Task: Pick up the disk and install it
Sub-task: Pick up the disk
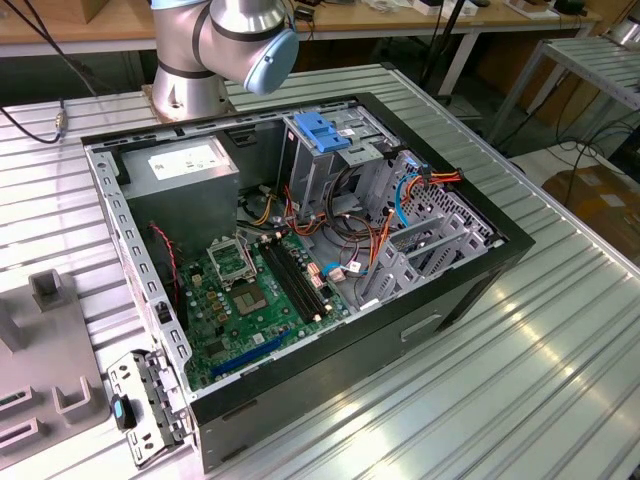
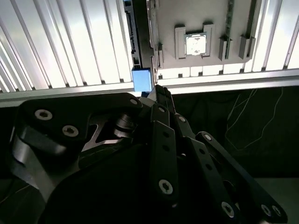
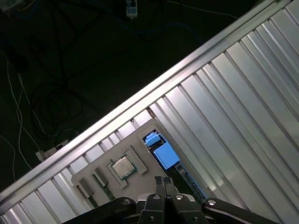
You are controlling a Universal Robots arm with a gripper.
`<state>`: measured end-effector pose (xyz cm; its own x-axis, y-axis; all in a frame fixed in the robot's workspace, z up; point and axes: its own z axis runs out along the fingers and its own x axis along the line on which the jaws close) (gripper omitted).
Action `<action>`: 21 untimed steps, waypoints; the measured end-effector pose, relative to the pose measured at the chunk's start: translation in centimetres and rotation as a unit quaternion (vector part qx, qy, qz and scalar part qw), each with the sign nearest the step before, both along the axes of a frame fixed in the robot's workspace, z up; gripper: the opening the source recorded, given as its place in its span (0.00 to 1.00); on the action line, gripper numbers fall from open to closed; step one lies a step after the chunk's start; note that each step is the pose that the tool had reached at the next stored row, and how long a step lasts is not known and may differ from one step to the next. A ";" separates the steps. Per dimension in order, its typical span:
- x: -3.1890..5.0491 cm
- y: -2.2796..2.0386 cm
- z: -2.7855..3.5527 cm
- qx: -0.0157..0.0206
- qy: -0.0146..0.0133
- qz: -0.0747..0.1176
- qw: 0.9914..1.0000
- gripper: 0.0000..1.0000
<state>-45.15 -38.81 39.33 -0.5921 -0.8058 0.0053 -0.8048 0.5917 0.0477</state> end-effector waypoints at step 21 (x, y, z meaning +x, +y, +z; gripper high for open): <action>0.00 -0.01 0.00 0.000 0.000 0.056 0.998 0.11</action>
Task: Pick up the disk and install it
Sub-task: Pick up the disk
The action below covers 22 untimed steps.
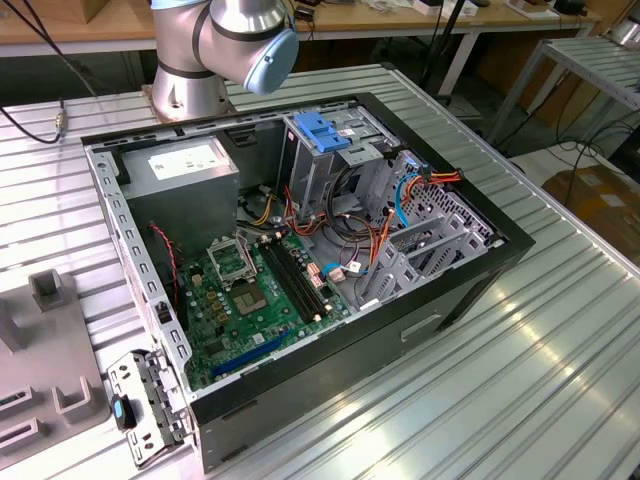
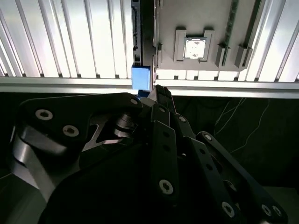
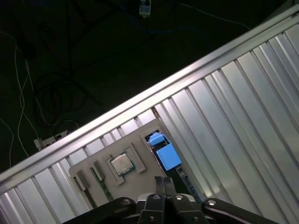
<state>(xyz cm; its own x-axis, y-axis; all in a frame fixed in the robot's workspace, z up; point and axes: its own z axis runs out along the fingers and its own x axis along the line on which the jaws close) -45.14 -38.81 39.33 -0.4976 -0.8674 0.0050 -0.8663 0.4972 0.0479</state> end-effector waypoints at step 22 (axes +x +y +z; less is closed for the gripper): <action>0.00 0.00 0.00 0.000 0.000 0.058 0.998 0.11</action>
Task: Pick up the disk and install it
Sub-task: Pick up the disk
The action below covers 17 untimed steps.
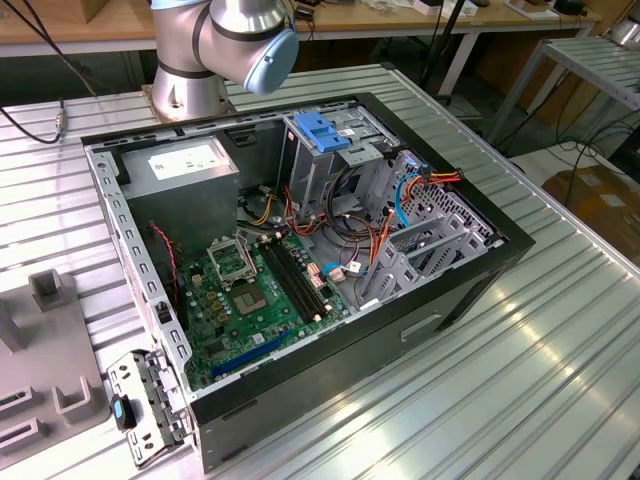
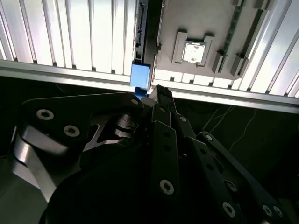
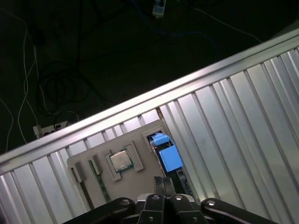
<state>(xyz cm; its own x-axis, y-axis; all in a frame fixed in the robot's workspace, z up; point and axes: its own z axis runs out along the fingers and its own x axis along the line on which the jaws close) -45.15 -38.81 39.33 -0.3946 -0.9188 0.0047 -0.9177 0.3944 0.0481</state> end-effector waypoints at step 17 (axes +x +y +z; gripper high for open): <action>0.00 0.00 -0.01 0.000 0.000 0.057 0.998 0.11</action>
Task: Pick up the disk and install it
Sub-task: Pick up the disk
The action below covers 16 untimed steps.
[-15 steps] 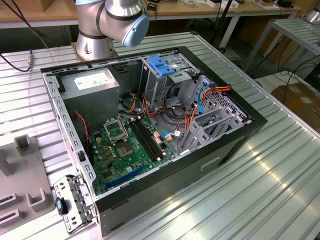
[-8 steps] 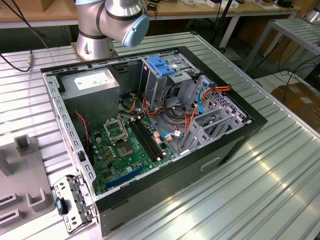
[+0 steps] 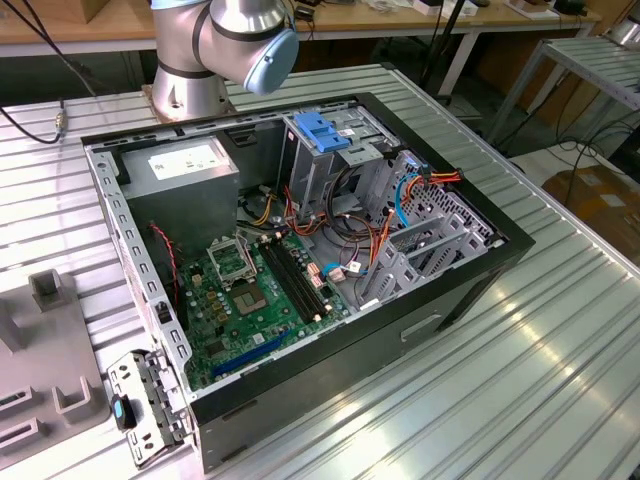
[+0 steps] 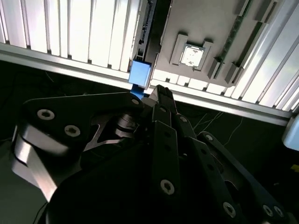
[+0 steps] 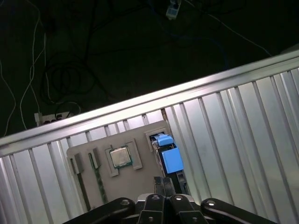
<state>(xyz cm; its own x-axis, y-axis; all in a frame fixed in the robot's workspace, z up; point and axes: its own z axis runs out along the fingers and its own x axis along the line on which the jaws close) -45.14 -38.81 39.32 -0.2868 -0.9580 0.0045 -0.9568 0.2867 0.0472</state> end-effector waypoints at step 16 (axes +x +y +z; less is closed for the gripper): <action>0.00 0.00 -0.07 0.001 -0.012 0.075 0.997 0.11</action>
